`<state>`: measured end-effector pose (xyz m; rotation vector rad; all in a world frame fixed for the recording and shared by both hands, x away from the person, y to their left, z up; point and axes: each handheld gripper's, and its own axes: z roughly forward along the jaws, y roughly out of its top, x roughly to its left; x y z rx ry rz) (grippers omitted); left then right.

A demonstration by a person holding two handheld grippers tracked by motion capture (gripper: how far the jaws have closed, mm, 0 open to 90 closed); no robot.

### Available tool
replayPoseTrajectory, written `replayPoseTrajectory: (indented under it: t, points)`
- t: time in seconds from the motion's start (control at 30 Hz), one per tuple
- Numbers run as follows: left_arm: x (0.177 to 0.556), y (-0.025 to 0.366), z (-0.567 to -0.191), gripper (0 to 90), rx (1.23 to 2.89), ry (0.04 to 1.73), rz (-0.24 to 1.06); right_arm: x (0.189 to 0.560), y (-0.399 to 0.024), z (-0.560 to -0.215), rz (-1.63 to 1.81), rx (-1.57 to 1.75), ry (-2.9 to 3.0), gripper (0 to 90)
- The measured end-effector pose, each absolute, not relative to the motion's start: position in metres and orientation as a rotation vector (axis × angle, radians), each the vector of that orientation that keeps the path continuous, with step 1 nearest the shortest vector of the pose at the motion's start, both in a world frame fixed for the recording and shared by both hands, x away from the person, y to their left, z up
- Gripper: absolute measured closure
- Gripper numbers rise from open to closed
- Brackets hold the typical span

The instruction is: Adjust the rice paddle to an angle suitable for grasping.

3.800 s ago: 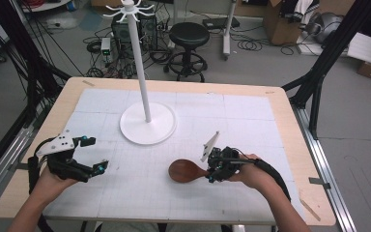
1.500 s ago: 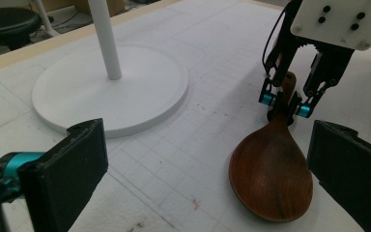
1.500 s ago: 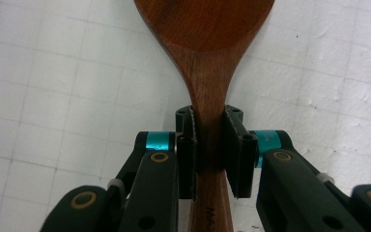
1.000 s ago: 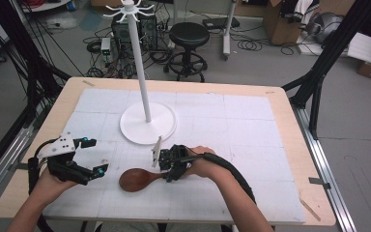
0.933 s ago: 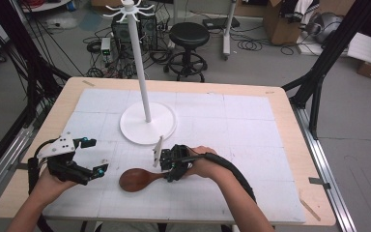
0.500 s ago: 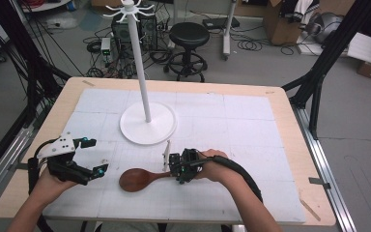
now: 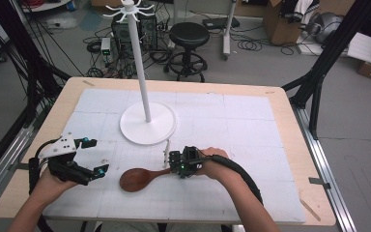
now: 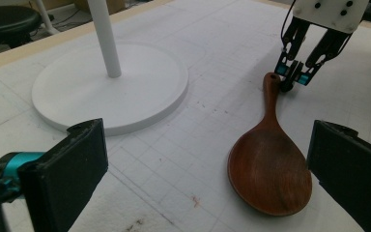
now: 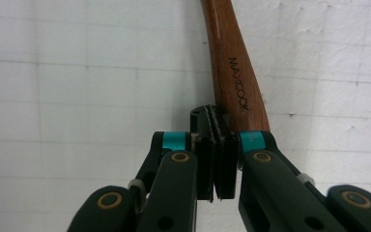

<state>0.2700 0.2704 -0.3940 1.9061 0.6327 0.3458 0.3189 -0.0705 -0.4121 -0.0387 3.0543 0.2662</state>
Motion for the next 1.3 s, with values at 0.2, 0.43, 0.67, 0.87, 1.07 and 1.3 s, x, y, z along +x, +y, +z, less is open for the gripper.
replayPoseTrajectory:
  t: [0.2, 0.43, 0.67, 0.87, 1.07, 1.3]
  points:
    - [0.270, 0.271, -0.394, 1.7, 1.912, 0.633, 0.347, 0.323, -0.071, -0.413, 0.256, -0.005, 3.035, 89.0]
    - [0.269, 0.270, -0.394, 1.8, 1.916, 0.630, 0.345, 0.324, -0.080, -0.407, 0.388, 0.099, 3.050, 72.6]
    - [0.270, 0.270, -0.394, 1.7, 1.910, 0.628, 0.335, 0.325, -0.097, -0.396, 0.645, 0.272, 3.067, 42.8]
    - [0.269, 0.270, -0.393, 1.7, 1.907, 0.630, 0.332, 0.319, -0.104, -0.387, 0.790, 0.394, 3.015, 9.2]
    - [0.270, 0.270, -0.393, 1.7, 1.907, 0.626, 0.333, 0.312, -0.113, -0.378, 0.868, 0.425, 2.939, 0.4]
    - [0.269, 0.270, -0.393, 1.8, 1.899, 0.628, 0.333, 0.302, -0.134, -0.370, 0.981, 0.502, 2.830, 0.4]
